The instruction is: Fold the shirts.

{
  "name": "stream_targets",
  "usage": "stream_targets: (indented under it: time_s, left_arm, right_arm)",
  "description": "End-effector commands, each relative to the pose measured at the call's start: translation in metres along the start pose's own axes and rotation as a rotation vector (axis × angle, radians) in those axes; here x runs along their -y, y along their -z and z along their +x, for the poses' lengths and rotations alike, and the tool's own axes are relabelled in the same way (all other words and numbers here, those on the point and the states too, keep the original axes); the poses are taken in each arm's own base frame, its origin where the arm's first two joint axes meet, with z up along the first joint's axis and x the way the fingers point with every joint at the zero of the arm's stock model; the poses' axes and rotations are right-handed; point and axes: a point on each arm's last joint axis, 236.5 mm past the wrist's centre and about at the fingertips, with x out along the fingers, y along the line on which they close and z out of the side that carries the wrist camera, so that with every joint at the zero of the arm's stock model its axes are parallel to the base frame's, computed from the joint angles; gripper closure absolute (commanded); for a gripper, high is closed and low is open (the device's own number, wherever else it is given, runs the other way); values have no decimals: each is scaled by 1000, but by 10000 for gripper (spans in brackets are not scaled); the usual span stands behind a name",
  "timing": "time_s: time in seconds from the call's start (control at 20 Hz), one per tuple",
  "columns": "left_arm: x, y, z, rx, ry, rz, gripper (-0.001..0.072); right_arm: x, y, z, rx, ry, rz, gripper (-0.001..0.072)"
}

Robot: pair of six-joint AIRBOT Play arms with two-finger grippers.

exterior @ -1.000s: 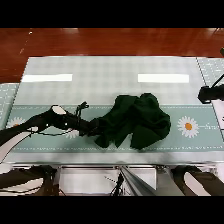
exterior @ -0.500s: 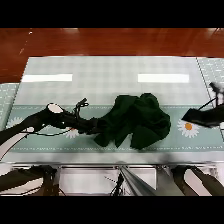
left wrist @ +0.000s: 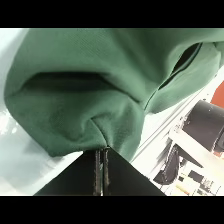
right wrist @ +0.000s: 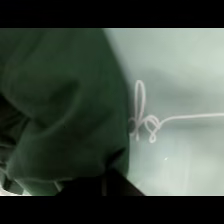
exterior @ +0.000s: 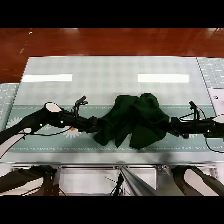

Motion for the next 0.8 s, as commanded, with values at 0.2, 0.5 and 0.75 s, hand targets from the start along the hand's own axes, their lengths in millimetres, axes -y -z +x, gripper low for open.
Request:
stream_targets:
  time_s: [0.2, 0.5, 0.75]
  left_arm:
    - [51, -79, -94, 311, 42, 153, 687]
    - [176, -104, -291, 838, 48, 487, 687]
    - [281, -51, -423, 1192, -25, 766, 687]
  right_arm:
    - [-68, -37, -59, 124, -80, -291, 684]
    - [-186, -82, -201, 551, -69, -590, 683]
    - [-259, -60, -285, 762, -109, -701, 683]
